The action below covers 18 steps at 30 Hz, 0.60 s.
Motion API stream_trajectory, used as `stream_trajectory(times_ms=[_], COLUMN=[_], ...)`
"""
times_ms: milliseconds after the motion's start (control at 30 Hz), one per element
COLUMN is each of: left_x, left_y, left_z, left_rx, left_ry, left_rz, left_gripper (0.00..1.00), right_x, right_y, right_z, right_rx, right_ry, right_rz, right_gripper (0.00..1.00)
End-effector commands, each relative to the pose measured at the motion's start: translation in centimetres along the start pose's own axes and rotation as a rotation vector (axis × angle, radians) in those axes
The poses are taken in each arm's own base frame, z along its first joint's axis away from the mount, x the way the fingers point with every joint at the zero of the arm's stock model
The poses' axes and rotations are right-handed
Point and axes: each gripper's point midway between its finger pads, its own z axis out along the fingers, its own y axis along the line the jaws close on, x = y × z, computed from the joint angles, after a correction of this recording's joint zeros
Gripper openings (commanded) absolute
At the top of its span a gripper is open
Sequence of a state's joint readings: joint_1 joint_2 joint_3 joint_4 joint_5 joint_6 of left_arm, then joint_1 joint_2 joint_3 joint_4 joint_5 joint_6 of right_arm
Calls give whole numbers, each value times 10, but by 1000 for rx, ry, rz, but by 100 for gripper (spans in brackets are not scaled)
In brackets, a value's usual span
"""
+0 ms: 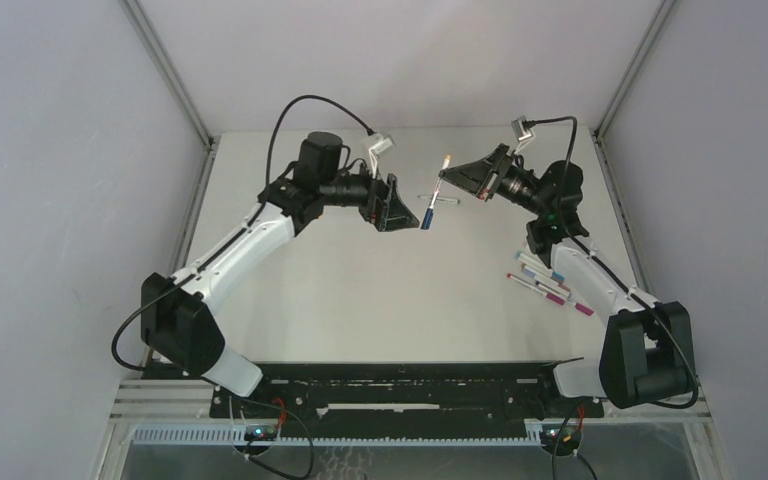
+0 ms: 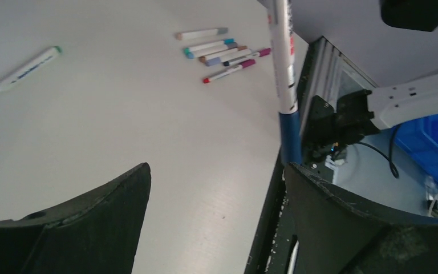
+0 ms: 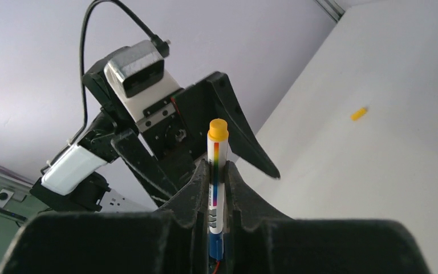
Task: Open the pen caps
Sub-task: Pick up the pen from the center of the board.
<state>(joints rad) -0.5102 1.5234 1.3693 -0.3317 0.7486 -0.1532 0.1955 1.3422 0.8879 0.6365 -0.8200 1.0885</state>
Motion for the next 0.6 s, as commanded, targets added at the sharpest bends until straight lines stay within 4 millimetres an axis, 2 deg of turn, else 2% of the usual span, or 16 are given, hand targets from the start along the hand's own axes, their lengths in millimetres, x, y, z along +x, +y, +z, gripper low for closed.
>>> stream_trajectory(times_ms=[0, 233, 333, 567], left_x=[-23, -16, -15, -13], left_y=[-42, -70, -80, -88], left_z=[6, 9, 9, 14], left_rx=[147, 278, 322, 356], left_ry=[-35, -9, -1, 15], left_rz=[34, 29, 24, 17], left_gripper=[89, 80, 73, 57], right_x=[-9, -7, -6, -3], right_y=[33, 37, 41, 45], right_z=[-8, -10, -10, -10], right_rx=[-100, -131, -143, -161], right_ry=[-44, -44, -39, -34], right_rz=[-75, -100, -112, -123], right_gripper=[0, 0, 0, 0])
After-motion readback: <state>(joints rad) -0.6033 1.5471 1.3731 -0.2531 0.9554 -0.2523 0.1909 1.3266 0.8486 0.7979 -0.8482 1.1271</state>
